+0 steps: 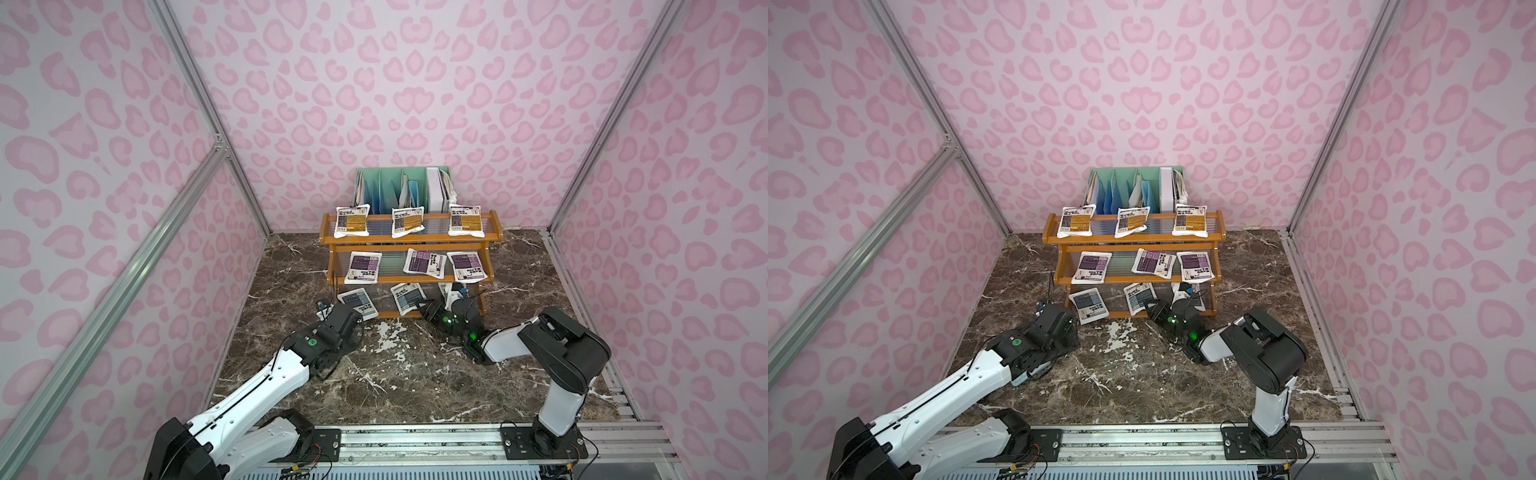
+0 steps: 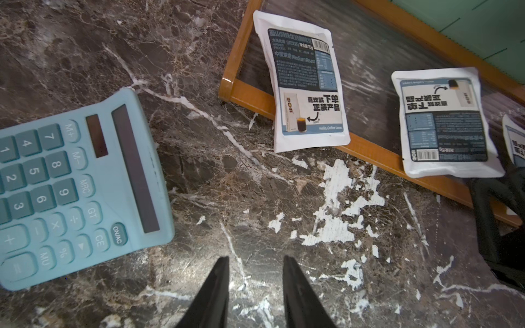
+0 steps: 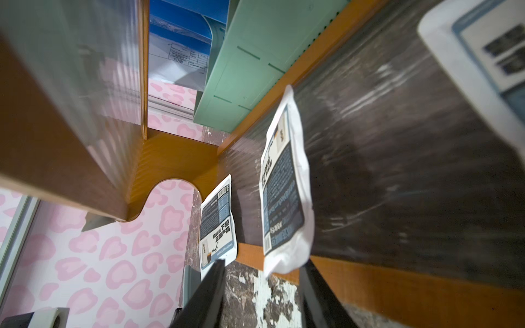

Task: Place the bagged coffee beans on the shelf by color
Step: Place the bagged coffee beans on the shelf, then adjust the bagged coffee beans on the shelf.

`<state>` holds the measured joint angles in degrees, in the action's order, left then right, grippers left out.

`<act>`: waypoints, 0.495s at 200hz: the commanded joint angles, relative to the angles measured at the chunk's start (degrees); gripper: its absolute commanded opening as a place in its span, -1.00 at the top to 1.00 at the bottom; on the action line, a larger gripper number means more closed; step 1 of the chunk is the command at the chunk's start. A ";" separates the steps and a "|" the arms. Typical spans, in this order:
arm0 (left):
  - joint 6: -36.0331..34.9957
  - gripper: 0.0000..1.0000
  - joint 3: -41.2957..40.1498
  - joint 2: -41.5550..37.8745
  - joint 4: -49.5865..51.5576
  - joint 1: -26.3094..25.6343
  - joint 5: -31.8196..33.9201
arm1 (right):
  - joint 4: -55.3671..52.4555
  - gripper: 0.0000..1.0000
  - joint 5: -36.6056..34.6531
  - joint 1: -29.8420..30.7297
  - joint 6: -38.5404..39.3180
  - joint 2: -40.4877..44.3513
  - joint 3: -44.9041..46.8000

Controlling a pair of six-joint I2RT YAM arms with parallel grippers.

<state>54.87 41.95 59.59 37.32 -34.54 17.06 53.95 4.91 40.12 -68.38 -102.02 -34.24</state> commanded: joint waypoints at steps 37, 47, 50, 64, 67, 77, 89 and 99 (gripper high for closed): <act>1.91 0.26 1.66 1.64 2.94 0.26 7.35 | -20.98 -0.24 2.10 -0.29 11.51 12.52 1.18; 2.33 0.26 2.76 2.44 4.96 0.33 9.56 | -27.87 -0.25 1.82 -0.34 13.99 14.69 -0.37; 2.42 0.26 3.01 2.64 5.58 0.35 10.22 | -29.39 -0.26 1.98 -0.37 14.77 15.27 -0.70; 3.10 0.24 4.41 3.57 7.91 0.81 13.08 | -35.69 -0.27 2.86 -0.33 17.56 18.00 -1.70; 3.09 0.24 4.71 3.72 8.16 0.98 13.41 | -36.55 -0.27 3.10 -0.26 18.37 18.57 -1.73; 2.48 0.23 5.17 4.32 7.88 1.98 13.79 | -40.37 -0.26 3.74 -0.22 20.72 20.33 -2.24; 0.94 0.24 5.50 5.10 6.49 3.54 12.43 | -45.23 -0.26 3.11 0.04 23.36 22.32 -2.75; -0.41 0.26 5.42 6.04 4.58 5.12 10.10 | -47.81 -0.26 3.01 0.04 24.94 23.84 -2.72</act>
<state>56.99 46.85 64.16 42.46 -31.75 27.57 19.03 7.86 39.97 -51.00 -81.06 -36.38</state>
